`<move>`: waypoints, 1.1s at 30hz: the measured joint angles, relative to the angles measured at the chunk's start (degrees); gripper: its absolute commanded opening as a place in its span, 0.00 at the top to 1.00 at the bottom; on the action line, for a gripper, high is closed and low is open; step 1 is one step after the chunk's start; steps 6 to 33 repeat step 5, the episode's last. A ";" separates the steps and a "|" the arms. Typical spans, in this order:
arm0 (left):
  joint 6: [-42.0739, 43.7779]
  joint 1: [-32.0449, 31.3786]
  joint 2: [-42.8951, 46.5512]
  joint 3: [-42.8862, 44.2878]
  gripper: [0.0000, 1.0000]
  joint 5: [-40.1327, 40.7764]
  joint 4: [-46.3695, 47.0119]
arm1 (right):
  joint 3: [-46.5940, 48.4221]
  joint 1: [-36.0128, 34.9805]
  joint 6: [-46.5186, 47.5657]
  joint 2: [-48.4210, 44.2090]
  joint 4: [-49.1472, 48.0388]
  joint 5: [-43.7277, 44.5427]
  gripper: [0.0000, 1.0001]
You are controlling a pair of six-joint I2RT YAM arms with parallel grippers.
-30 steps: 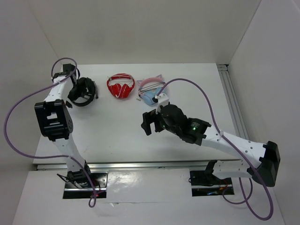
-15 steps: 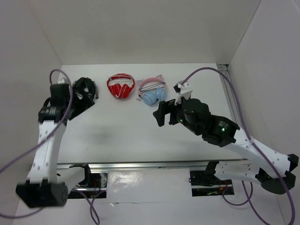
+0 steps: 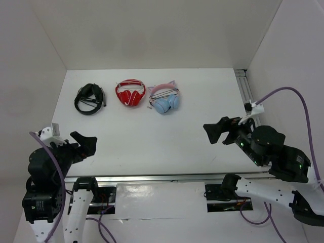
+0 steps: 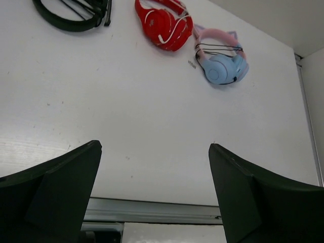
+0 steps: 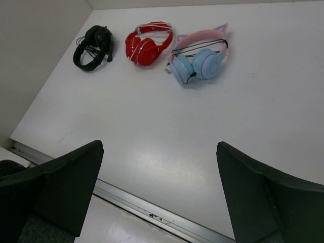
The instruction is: Wrap the headphones
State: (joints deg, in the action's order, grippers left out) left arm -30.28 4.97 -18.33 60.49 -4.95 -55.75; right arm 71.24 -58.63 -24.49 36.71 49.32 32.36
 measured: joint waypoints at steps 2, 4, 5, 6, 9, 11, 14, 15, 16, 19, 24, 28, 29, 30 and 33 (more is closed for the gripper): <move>0.31 -0.46 -0.61 0.02 0.00 0.44 -1.46 | 0.00 0.00 -0.59 -1.81 1.38 0.28 0.00; 0.39 -1.16 -1.40 0.02 0.00 0.94 -2.25 | 0.00 0.00 -1.29 -3.08 2.89 0.63 0.00; 0.39 -1.51 -1.70 0.02 0.00 1.27 -2.47 | -0.02 0.00 -1.57 -3.48 3.50 0.79 0.00; 0.39 -1.51 -1.70 0.02 0.00 1.27 -2.47 | -0.02 0.00 -1.57 -3.48 3.50 0.79 0.00; 0.39 -1.51 -1.70 0.02 0.00 1.27 -2.47 | -0.02 0.00 -1.57 -3.48 3.50 0.79 0.00; 0.39 -1.51 -1.70 0.02 0.00 1.27 -2.47 | -0.02 0.00 -1.57 -3.48 3.50 0.79 0.00; 0.39 -1.51 -1.70 0.02 0.00 1.27 -2.47 | -0.02 0.00 -1.57 -3.48 3.50 0.79 0.00; 0.39 -1.51 -1.70 0.02 0.00 1.27 -2.47 | -0.02 0.00 -1.57 -3.48 3.50 0.79 0.00; 0.39 -1.51 -1.70 0.02 0.00 1.27 -2.47 | -0.02 0.00 -1.57 -3.48 3.50 0.79 0.00; 0.39 -1.51 -1.70 0.02 0.00 1.27 -2.47 | -0.02 0.00 -1.57 -3.48 3.50 0.79 0.00; 0.39 -1.51 -1.70 0.02 0.00 1.27 -2.47 | -0.02 0.00 -1.57 -3.48 3.50 0.79 0.00; 0.39 -1.51 -1.70 0.02 0.00 1.27 -2.47 | -0.02 0.00 -1.57 -3.48 3.50 0.79 0.00; 0.39 -1.51 -1.70 0.02 0.00 1.27 -2.47 | -0.02 0.00 -1.57 -3.48 3.50 0.79 0.00; 0.39 -1.51 -1.70 0.02 0.00 1.27 -2.47 | -0.02 0.00 -1.57 -3.48 3.50 0.79 0.00; 0.39 -1.51 -1.70 0.02 0.00 1.27 -2.47 | -0.02 0.00 -1.57 -3.48 3.50 0.79 0.00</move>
